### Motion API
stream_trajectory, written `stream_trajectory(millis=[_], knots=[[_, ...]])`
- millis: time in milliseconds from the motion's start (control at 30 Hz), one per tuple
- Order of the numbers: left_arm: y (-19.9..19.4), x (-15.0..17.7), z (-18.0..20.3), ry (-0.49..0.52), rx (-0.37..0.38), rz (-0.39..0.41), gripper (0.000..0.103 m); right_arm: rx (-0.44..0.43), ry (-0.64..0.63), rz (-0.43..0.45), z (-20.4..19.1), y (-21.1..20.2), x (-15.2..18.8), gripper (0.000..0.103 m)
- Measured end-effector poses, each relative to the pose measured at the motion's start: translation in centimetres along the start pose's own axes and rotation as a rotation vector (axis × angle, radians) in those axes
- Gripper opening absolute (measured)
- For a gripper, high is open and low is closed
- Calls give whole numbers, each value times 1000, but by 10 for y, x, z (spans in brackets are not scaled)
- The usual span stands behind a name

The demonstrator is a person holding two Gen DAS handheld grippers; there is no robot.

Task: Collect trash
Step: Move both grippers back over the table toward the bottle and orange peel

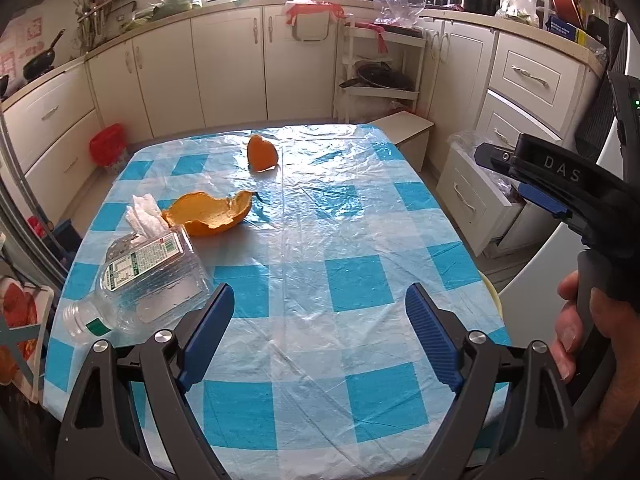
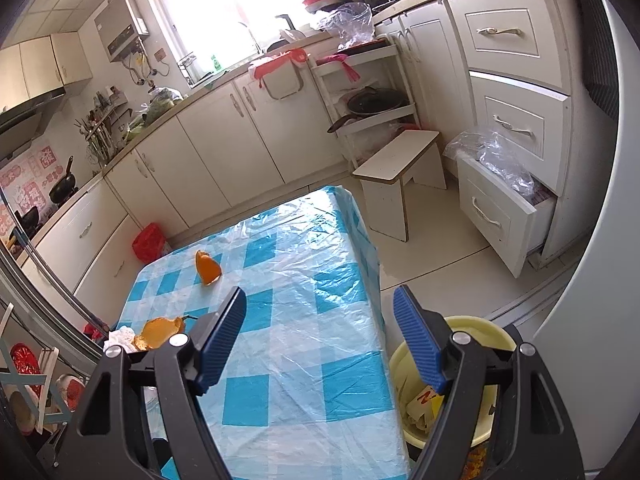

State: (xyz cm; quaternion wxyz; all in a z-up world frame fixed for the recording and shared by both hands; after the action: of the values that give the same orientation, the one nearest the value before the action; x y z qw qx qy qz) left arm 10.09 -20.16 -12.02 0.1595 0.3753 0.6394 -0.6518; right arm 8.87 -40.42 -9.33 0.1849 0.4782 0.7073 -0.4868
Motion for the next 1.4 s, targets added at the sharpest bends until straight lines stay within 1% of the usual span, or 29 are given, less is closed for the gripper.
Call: stream_trajectory(millis=[167,367,467,567,700,867,967,1033,1100,1200,1300,1333,1400], knots=[[7,4,-36,-41,-49,-10,84,-10,-23,-23,-13,10,6,73],[15,10,-105,-126,-142,-5,86,-29,-58,-68,-29,24,15,73],[21,11,-139,-179,-182,-16,87,-37,-76,-90,-37,31,21,73],[24,10,-162,-217,-183,-11,88,-44,-93,-114,-44,38,28,76],[30,7,-183,-227,-148,8,93,-51,-115,-145,-51,46,36,76],[47,8,-186,-154,-106,0,93,-58,-139,-180,-59,55,46,76],[59,16,-178,-112,-70,-38,94,-61,-151,-199,-62,60,51,76],[63,22,-171,-89,-64,-58,94,-63,-156,-208,-63,62,53,76],[64,27,-162,-62,-38,-77,94,-64,-160,-217,-65,65,55,76],[60,35,-146,-36,25,-102,94,-67,-163,-225,-67,68,58,76],[50,35,-132,2,84,-103,94,-71,-168,-232,-69,71,59,76],[46,34,-129,12,93,-96,94,-72,-169,-235,-70,71,60,76],[43,27,-129,31,62,-73,94,-75,-169,-238,-71,73,60,76]])
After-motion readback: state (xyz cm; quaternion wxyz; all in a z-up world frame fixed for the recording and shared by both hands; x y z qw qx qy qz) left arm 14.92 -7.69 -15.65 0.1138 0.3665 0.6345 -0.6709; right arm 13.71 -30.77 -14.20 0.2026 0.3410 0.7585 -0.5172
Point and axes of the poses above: each gripper's, at about its wrist camera, not at the fingertips, and y roughly the way its jaws point, z to its right, x to its underside, the point moved 9 cm from there along y, roughly the way its jaws point, and after that the axes turned 10 degrees about -x, right-handed, at the moved point
